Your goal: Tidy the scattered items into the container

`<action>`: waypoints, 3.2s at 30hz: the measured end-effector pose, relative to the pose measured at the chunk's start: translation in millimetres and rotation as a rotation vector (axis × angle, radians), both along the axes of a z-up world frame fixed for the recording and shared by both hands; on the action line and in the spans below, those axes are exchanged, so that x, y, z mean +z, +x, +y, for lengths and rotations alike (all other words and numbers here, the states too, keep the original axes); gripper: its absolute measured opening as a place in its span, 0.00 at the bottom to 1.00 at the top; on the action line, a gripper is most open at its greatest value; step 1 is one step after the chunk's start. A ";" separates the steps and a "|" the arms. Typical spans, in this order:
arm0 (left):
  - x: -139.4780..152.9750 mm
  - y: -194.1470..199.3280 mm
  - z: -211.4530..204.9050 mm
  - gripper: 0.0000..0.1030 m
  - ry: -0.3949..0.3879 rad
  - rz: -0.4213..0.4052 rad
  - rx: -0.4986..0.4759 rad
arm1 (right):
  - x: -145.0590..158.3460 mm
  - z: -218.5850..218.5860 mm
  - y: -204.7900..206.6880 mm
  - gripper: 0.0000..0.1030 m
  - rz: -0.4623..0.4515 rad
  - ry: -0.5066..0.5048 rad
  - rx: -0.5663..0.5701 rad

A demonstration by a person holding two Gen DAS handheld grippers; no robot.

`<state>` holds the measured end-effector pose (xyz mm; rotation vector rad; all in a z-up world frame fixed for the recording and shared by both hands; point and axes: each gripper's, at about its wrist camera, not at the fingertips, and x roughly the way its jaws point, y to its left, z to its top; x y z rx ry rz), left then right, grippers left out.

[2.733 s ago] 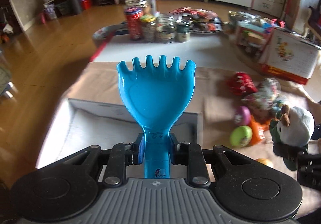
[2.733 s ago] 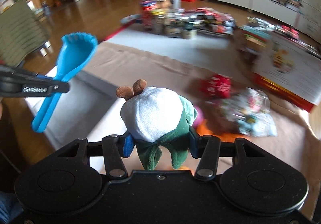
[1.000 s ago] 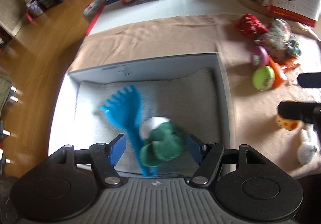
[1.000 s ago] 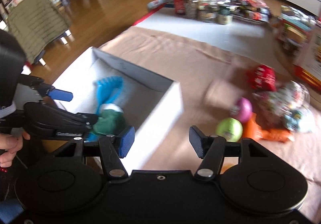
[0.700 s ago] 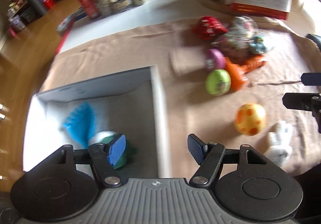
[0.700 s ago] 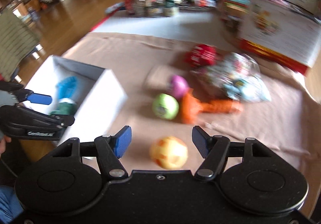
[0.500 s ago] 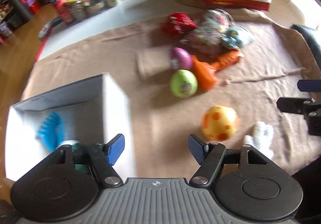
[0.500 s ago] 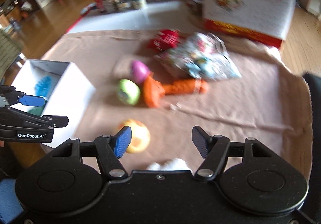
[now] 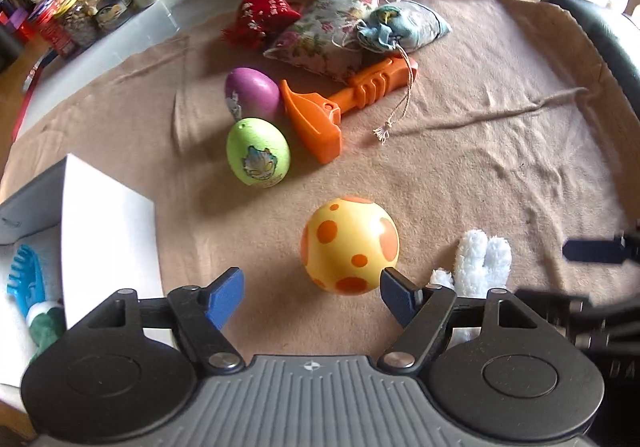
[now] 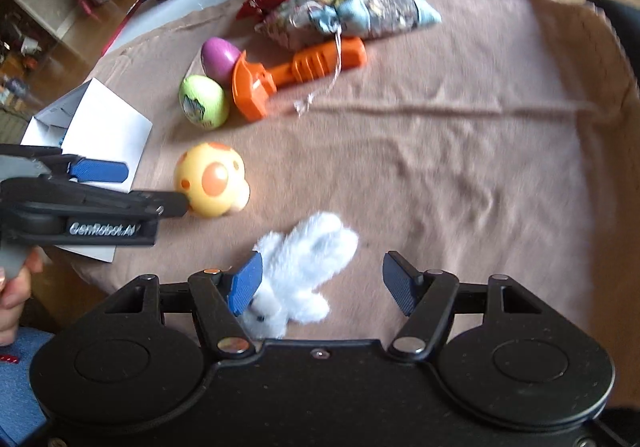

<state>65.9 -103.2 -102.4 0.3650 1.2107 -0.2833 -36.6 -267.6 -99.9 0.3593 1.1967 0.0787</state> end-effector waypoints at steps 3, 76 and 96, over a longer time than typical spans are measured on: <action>-7.1 5.6 -4.3 0.74 -0.011 0.012 -0.009 | -7.8 2.3 -5.8 0.63 0.010 0.050 -0.024; -13.3 28.0 13.0 0.65 -0.142 0.025 0.091 | -7.8 -40.7 -20.7 0.87 -0.038 0.092 -0.326; -13.7 25.4 16.8 0.65 -0.140 0.040 0.086 | -30.1 9.9 7.4 0.56 0.019 -0.111 -0.079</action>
